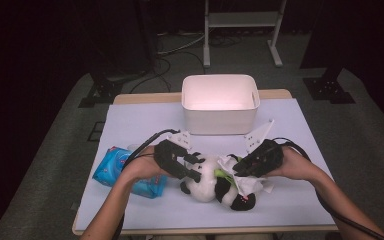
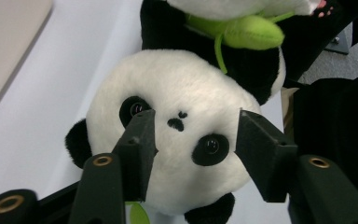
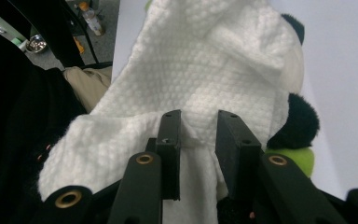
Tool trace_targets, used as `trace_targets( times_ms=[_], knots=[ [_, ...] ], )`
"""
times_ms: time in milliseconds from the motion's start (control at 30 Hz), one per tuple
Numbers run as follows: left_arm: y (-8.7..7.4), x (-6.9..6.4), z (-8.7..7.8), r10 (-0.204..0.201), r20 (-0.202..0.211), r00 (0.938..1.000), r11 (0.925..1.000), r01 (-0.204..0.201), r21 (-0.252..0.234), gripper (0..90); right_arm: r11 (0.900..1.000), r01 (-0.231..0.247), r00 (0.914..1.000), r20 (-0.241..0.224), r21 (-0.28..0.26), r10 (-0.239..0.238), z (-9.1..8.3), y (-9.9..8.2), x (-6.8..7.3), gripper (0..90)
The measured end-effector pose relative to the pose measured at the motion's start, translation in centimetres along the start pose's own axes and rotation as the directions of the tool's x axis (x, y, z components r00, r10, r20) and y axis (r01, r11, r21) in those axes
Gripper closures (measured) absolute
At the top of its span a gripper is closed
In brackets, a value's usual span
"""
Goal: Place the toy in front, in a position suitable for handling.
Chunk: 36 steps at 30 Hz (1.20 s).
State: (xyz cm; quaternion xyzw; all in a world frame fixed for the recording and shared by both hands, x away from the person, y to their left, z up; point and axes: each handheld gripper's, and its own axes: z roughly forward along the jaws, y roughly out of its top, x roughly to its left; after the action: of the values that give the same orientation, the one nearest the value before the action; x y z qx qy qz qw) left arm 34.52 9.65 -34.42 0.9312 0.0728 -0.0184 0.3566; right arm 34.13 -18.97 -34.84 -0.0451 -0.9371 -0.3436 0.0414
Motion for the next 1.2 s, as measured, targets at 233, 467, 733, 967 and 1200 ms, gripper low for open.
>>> trace_targets(
  times_ms=[233,467,733,967,1200],
  knots=[
    [-0.1,0.4,0.9,0.004,-0.02,0.9998,0.9999,-0.004,0.016,38.7,0.9996,-0.025,0.9997,-0.008,-0.01,0.025,-0.4,-1.3,0.2,81.6],
    [-0.1,0.8,1.8,-0.016,-0.018,0.9997,0.9993,0.017,0.033,30.4,0.9989,-0.044,0.999,-0.006,0.014,0.044,-1.2,-2.7,0.5,85.3],
    [-0.2,0.7,2.1,-0.011,-0.019,0.9998,0.9983,0.012,0.057,30.0,0.9971,-0.076,0.9971,-0.005,-0.007,0.076,-1.2,-4.1,0.4,85.6],
    [-0.4,0.5,2.1,-0.033,-0.019,0.9993,0.998,0.034,0.054,33.8,0.9954,-0.095,0.9955,-0.001,-0.014,0.095,-1.2,-4.2,-0.4,86.6],
    [-0.5,-0.5,2.1,-0.03,0.002,0.9995,0.9973,0.03,0.066,34.8,0.9928,-0.119,0.9926,0.026,-0.016,0.119,-1.5,-4.6,-1.5,86.6]
  ],
)
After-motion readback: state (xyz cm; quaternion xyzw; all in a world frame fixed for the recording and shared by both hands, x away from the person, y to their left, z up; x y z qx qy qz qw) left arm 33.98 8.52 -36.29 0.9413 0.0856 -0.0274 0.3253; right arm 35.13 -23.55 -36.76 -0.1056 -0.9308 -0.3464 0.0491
